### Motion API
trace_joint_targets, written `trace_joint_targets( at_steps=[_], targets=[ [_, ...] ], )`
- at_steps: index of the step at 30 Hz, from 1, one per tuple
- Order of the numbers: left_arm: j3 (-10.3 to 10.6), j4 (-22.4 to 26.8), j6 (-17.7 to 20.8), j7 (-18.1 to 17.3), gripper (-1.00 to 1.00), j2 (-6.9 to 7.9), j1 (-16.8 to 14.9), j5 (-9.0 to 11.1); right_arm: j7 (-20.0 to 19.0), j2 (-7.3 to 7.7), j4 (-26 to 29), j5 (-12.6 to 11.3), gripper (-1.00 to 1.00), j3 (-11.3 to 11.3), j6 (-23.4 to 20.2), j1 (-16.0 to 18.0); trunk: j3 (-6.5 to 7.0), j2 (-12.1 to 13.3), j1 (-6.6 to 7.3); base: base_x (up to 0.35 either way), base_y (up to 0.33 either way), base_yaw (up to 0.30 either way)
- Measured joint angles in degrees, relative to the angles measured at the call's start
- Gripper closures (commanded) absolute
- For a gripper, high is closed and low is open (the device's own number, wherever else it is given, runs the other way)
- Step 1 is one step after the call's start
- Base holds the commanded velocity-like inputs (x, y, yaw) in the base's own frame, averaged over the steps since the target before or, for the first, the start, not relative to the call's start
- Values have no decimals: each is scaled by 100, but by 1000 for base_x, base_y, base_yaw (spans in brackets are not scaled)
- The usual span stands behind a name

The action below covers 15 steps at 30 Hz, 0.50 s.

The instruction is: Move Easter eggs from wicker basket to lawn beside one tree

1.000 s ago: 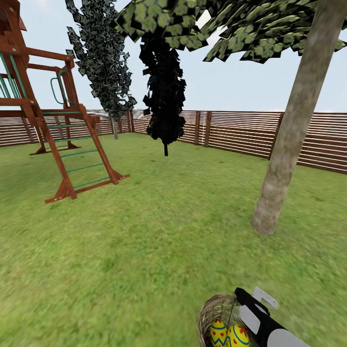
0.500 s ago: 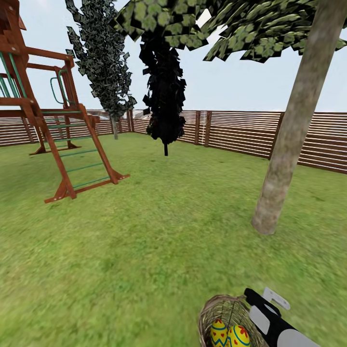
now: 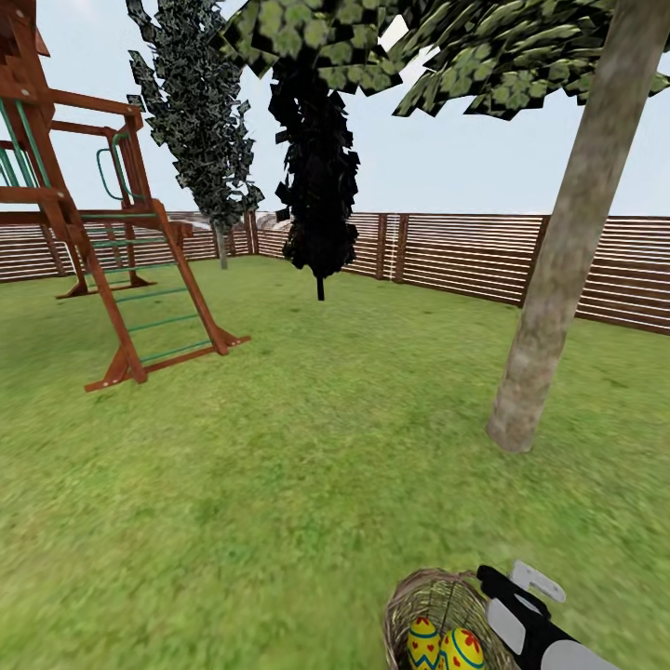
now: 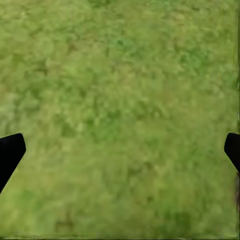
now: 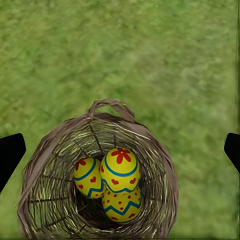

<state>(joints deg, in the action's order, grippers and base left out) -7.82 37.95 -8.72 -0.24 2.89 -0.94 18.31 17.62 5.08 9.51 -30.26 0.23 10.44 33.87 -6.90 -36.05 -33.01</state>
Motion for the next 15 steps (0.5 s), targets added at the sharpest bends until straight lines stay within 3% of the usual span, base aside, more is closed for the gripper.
trace_joint_targets(
  at_steps=[1,3,7,10,15],
  targets=[
    [3,393,682,1,-100,0,0,-2,-9,1,-111,56,-100,6,0,-1,-18,-40,-22,0,0,0],
    [9,940,1367,5,-100,2,-2,4,-13,-4,-195,152,-100,18,5,-4,-54,-120,-66,0,0,0],
    [-5,1592,2123,3,-100,8,-1,32,-22,-13,-284,455,-100,22,7,-15,-126,-281,-154,0,0,0],
    [-7,1631,2324,-1,-100,-1,0,36,-30,-8,-319,617,-100,22,12,-27,-180,-402,-220,0,0,0],
    [15,1226,2192,-15,-100,-16,0,4,-46,-9,-331,684,-100,23,22,-37,-270,-603,-330,0,0,0]
  ],
)
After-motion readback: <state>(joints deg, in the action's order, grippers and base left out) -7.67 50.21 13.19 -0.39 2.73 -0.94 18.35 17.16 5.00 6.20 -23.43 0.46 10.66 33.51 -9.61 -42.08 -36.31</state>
